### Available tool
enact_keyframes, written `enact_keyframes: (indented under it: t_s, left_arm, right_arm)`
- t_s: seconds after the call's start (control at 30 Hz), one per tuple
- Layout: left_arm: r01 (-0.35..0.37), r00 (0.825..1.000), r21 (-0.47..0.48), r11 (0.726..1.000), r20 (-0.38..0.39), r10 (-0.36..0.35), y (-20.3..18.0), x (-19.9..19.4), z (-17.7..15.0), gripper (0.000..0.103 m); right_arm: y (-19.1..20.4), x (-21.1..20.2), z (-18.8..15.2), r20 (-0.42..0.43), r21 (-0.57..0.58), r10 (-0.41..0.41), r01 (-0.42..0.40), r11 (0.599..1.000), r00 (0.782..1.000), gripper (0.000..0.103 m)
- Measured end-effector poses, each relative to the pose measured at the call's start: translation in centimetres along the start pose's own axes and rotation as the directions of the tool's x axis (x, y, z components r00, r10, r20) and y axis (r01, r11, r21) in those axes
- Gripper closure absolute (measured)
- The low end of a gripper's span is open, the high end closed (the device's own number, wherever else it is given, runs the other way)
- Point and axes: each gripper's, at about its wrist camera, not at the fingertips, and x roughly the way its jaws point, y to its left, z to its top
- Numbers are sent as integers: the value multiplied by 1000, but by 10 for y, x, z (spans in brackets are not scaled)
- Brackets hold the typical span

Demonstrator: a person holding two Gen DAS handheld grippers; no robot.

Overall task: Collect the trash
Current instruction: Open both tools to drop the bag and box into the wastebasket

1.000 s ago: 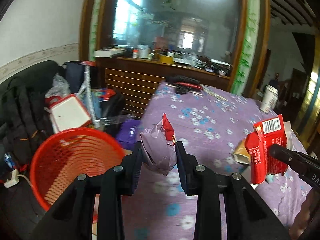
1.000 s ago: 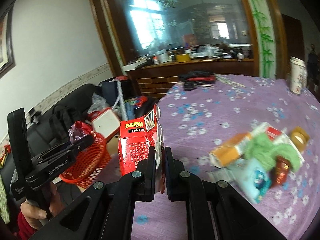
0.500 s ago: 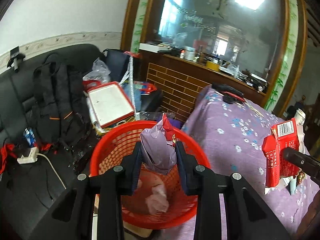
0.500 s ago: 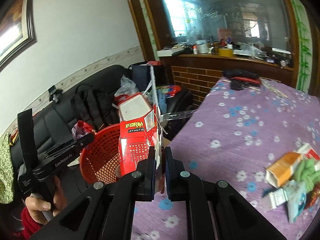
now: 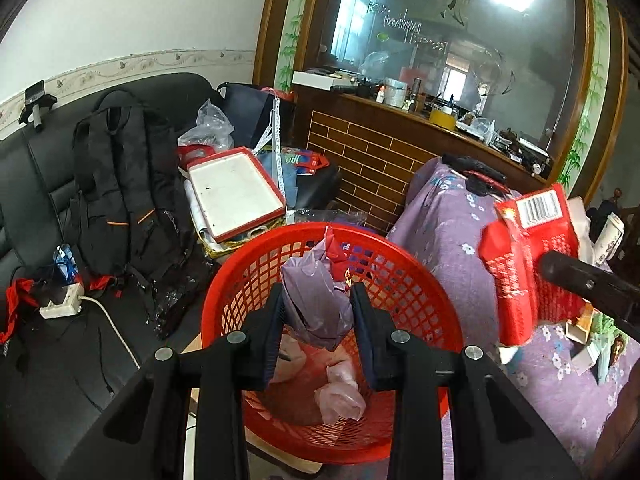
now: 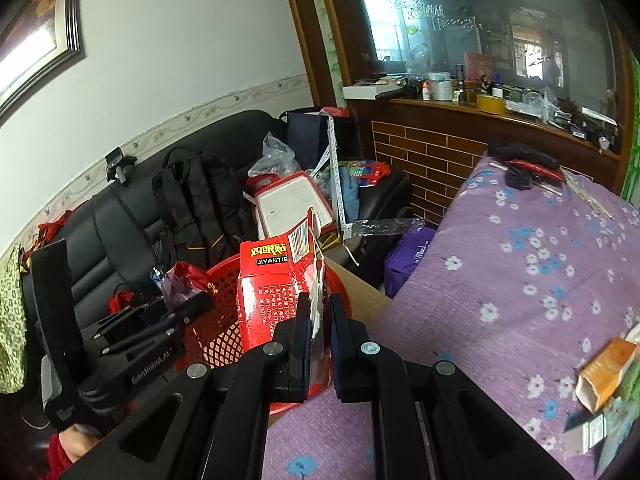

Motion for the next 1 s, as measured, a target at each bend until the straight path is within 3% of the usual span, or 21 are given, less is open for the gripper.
enact_keyframes:
  t_s: [0.37,0.47,0.5,0.53,0.6,0.77,1.0]
  left_arm:
    - [0,1000,-10,1000,-21,0,7,13,0,72]
    - [8,1000,-23,1000,-25,-9,7,14,2,60]
    - [9,1000,-30,1000,-23,-9,8,14,2,50]
    - [7,1000,-33,999,-17,-8,10,13,3,45]
    - [8,1000,-25,1000,-4,-8,8,10,5,45]
    - [36,999,-10,999,0,-36,-4,4,6,44]
    - [126,992,109,986,-25,-124,-67,2,-1,42]
  right_arm:
    - [3,40,7,-39,7,-19,19,1000,999,93]
    - [1,46,11,-57,19,9,-8,1000,998,87]
    - [-1,44,12,-51,26,4,-3,1000,999,86]
    - [-5,41,13,-43,33,7,-6,999,999,84]
    - [-11,34,13,-32,43,7,-5,999,999,78]
    - [-36,4,3,-10,91,-15,16,996,1000,75]
    - [-86,-53,-35,0,176,-102,100,979,995,71]
